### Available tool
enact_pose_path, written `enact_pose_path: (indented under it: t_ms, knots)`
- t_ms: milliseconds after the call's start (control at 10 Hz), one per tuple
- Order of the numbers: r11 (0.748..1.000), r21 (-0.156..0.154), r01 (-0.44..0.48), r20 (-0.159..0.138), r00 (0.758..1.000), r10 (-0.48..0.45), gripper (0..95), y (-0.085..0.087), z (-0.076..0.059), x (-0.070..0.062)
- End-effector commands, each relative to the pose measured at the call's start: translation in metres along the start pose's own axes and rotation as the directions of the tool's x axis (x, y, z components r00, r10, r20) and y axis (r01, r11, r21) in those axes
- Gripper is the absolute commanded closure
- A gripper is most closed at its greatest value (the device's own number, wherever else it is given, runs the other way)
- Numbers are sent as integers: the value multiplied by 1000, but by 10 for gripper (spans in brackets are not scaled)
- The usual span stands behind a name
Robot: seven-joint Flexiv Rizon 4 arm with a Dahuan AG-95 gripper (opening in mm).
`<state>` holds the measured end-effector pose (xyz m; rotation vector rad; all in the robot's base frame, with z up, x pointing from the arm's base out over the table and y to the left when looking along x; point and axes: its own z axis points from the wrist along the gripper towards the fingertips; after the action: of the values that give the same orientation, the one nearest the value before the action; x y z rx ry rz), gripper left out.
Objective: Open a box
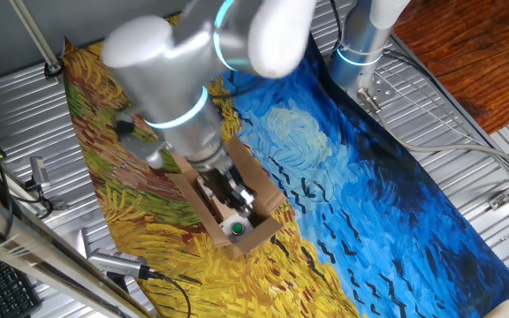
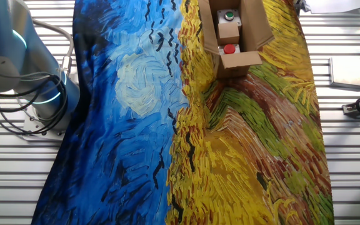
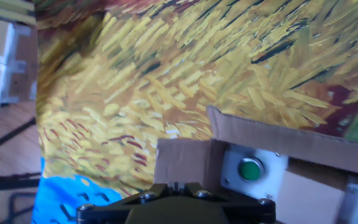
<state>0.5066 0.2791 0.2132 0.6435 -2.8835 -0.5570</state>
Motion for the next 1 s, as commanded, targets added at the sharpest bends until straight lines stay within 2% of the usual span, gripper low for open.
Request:
enact_pose_path:
  t_ms: [100,200,300,400,500,800,1000]
  knots:
    - [995,49,87,-39,996,-85,950,-8,-6,4]
    - [986,118,113,-82,991,-104,950,-8,-6,4]
    - [981,168,99,-108,991,-81,950,-8,-6,4]
    - [976,196,94,-122,990,-71,950,-8,-6,4]
    - [975,208,79,-123,991,-54,950,-8,-6,4]
    - [971,236,-36,-65,996,53,950,-8,-6,4]
    - [970,238,-44,-61,996,61,950,-8,-6,4]
